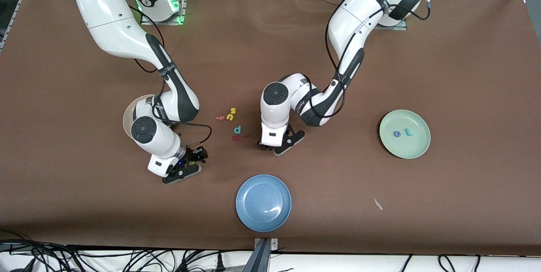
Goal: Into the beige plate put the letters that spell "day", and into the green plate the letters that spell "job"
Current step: 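Grasp the pink letter with the left gripper while the right gripper releases y, then grasp the green letter g with the right gripper and carry it to cream plate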
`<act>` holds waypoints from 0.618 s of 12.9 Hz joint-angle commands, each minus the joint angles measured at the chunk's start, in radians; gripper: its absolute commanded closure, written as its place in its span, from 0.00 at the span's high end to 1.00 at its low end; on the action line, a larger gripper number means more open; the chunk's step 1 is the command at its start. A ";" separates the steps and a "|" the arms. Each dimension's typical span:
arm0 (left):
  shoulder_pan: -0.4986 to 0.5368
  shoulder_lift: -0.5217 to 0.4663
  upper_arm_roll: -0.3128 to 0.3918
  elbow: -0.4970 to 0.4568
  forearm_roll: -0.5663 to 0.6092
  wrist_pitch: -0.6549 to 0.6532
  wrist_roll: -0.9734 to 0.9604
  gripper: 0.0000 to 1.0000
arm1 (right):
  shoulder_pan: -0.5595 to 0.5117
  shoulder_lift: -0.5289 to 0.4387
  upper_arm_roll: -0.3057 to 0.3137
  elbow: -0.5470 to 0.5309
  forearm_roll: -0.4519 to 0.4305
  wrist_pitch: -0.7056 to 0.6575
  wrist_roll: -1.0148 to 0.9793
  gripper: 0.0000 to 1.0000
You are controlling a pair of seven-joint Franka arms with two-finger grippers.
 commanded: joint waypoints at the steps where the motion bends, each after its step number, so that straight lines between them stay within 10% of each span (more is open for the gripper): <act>1: -0.014 0.018 0.012 0.037 -0.019 -0.004 0.016 0.51 | -0.002 0.021 0.000 0.030 0.007 0.002 -0.023 0.76; 8: -0.023 0.021 0.011 0.045 -0.021 -0.004 0.015 0.52 | -0.002 0.025 -0.006 0.004 0.002 0.050 -0.025 0.65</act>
